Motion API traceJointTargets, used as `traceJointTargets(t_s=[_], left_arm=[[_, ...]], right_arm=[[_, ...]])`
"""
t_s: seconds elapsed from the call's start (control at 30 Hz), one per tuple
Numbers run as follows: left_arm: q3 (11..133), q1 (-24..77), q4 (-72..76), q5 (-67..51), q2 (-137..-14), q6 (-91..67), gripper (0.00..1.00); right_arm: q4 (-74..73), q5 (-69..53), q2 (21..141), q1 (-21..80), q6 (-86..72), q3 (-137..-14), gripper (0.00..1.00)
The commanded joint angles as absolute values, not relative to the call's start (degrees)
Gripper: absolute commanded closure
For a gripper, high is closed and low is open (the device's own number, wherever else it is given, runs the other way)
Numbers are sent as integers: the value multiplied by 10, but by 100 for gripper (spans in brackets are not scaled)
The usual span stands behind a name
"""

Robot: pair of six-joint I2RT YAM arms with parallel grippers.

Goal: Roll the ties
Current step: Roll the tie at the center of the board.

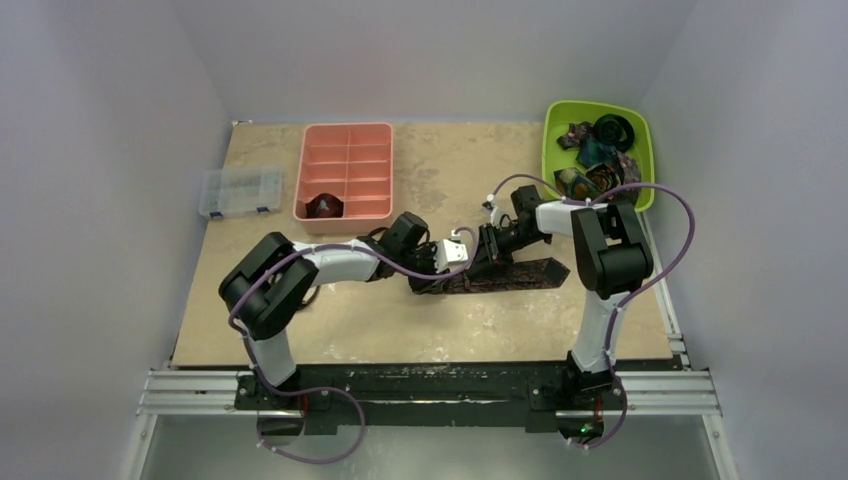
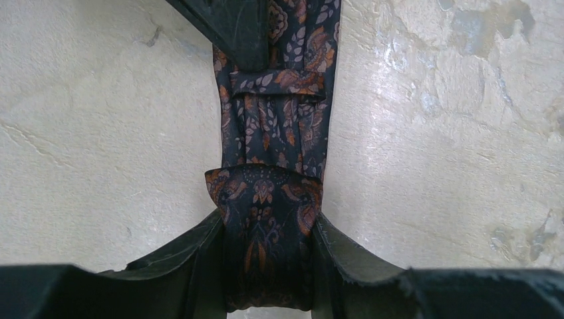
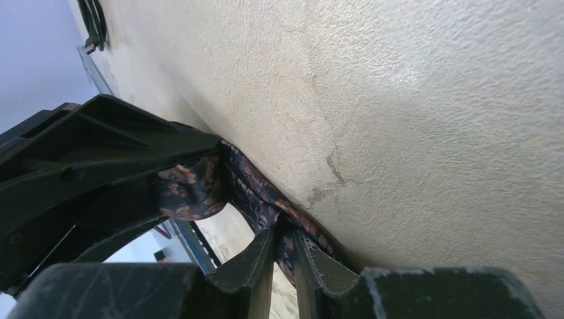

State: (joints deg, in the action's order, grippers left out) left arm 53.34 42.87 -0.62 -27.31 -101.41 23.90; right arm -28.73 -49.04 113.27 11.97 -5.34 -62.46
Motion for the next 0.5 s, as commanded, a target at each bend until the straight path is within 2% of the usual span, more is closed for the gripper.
traceJointTargets(t_s=[0.0, 0.27, 0.47], left_arm=[[558, 430, -126, -231, -1044, 281, 74], [592, 439, -152, -209, -1065, 281, 74], [607, 436, -161, -218, -1082, 231, 76]], right_arm=[[-261, -357, 1153, 112, -3, -631, 80], [-267, -359, 1156, 112, 29, -638, 78], [-348, -422, 1085, 111, 38, -690, 74]])
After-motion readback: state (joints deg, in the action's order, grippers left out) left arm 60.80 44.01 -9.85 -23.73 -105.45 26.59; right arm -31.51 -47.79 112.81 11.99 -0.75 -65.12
